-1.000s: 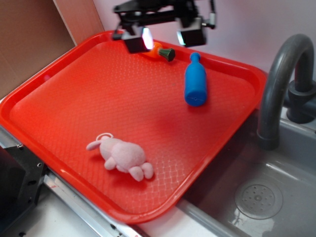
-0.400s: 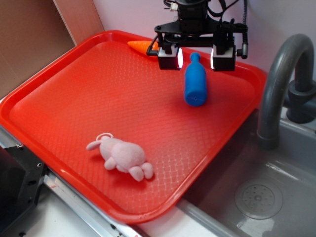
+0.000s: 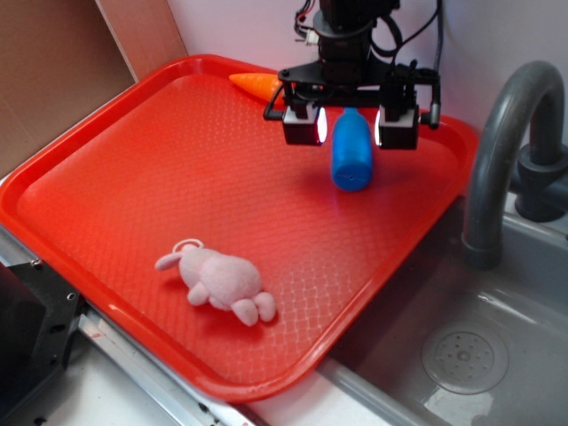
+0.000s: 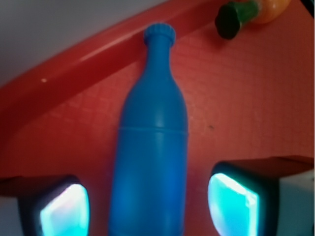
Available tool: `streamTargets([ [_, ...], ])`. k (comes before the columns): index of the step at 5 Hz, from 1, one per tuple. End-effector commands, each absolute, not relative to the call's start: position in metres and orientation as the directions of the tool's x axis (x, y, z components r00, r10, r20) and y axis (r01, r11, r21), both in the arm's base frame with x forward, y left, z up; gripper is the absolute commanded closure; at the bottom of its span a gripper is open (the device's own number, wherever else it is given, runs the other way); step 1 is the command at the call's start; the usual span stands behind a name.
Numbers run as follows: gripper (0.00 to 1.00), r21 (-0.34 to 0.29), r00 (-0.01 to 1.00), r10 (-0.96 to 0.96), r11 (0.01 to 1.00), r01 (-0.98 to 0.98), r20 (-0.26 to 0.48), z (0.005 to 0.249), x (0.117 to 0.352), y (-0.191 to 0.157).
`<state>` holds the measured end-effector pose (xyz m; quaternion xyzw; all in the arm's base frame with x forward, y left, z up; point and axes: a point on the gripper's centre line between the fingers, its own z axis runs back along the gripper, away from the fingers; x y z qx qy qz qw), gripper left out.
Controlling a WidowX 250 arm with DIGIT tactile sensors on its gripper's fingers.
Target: Grab the blue bottle.
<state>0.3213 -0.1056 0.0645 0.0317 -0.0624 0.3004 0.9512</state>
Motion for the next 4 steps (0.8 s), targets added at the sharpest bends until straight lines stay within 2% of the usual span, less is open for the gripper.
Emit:
streamTargets([
  [1, 0.00, -0.060, 0.816, 0.566, 0.824, -0.563, 0.115, 0.058, 0.325, -0.101],
  [2, 0.00, -0.068, 0.822, 0.563, 0.827, -0.559, 0.086, 0.050, 0.325, -0.100],
  [3, 1.00, -0.060, 0.822, 0.563, 0.827, -0.560, 0.089, 0.046, 0.323, -0.102],
  [4, 1.00, -0.063, 0.822, 0.562, 0.827, -0.558, 0.092, 0.048, 0.320, -0.103],
])
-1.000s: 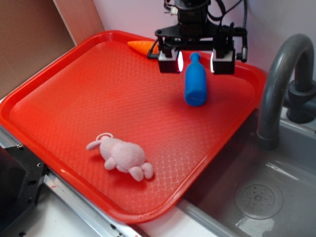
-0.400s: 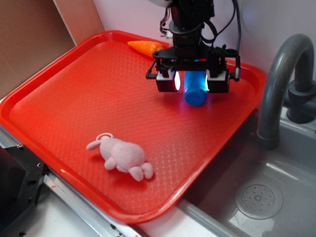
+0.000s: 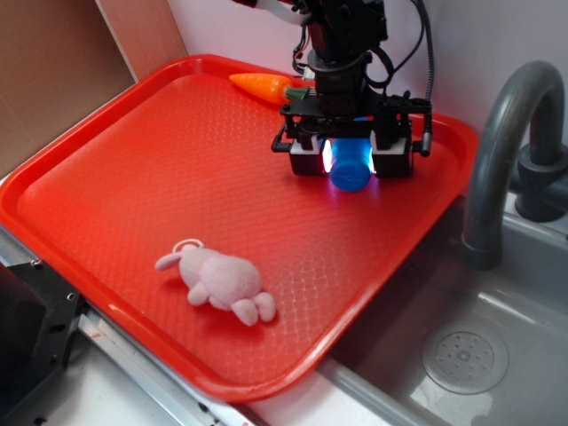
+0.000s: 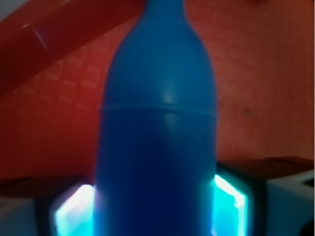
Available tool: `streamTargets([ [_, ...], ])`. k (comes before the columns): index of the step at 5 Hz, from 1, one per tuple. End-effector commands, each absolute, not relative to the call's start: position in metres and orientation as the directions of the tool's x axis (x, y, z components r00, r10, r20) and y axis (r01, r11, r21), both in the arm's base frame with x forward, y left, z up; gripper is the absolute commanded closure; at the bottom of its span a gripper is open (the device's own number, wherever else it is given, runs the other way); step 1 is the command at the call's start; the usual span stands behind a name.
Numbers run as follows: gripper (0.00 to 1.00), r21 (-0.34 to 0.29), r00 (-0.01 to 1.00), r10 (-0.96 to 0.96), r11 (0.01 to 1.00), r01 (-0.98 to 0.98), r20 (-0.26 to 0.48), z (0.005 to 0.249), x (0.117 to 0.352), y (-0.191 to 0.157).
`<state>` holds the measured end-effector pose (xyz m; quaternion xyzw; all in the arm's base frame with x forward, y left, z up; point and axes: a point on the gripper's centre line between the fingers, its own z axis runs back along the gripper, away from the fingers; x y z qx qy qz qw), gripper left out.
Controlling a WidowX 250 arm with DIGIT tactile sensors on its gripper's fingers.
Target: Grab the blue bottle.
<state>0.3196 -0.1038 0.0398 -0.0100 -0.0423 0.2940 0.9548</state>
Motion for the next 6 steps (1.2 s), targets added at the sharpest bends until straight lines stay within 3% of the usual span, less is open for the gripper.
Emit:
streamTargets([
  [1, 1.00, -0.049, 0.817, 0.565, 0.825, -0.563, 0.114, 0.060, 0.312, -0.104],
  [2, 1.00, -0.054, 0.880, 0.459, 0.888, -0.456, 0.118, 0.098, 0.304, -0.100],
  [3, 1.00, -0.098, 0.937, 0.339, 0.939, -0.331, 0.084, 0.137, 0.290, -0.090],
  [4, 1.00, -0.128, 0.950, 0.296, 0.951, -0.283, 0.099, 0.166, 0.267, -0.078],
  [5, 1.00, -0.141, 0.960, 0.256, 0.961, -0.240, 0.114, 0.181, 0.249, -0.066],
  [6, 1.00, -0.158, 0.940, 0.297, 0.949, -0.272, 0.165, 0.208, 0.219, -0.039],
])
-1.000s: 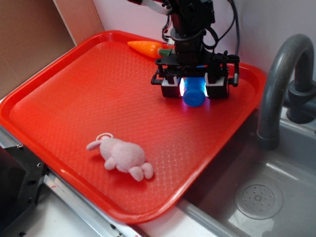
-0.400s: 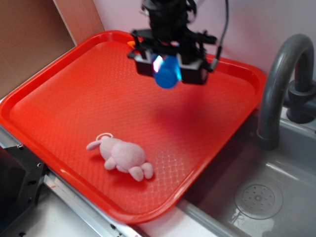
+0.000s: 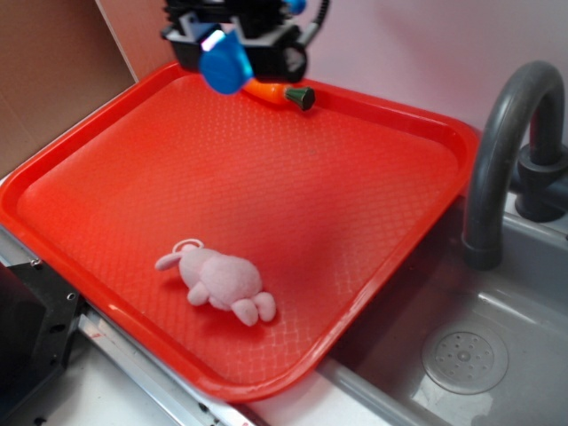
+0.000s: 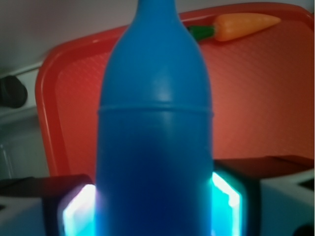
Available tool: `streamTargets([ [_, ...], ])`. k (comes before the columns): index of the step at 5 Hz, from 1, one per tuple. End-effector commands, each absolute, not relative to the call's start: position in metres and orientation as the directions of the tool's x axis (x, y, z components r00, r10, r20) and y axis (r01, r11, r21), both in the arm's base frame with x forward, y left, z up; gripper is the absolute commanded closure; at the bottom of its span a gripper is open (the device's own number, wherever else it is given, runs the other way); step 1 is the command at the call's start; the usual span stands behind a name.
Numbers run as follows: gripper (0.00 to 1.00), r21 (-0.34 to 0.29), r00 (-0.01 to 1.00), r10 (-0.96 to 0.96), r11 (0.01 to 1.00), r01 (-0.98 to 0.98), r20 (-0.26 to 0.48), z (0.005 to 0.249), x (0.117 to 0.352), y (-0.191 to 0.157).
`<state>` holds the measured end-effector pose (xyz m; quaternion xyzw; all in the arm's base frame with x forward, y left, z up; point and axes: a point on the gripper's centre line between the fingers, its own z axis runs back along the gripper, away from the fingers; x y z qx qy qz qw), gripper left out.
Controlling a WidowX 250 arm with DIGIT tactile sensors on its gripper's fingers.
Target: Grab the blue bottle.
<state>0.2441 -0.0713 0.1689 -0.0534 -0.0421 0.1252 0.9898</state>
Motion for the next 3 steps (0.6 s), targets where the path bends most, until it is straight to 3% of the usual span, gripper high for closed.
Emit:
streamTargets([
  [1, 1.00, -0.159, 0.907, 0.363, 0.929, -0.334, 0.213, 0.226, 0.196, -0.012],
  [2, 1.00, -0.168, 0.879, 0.419, 0.906, -0.389, 0.228, 0.229, 0.187, -0.002],
  [3, 1.00, -0.155, 0.883, 0.430, 0.901, -0.406, 0.188, 0.216, 0.198, -0.009],
])
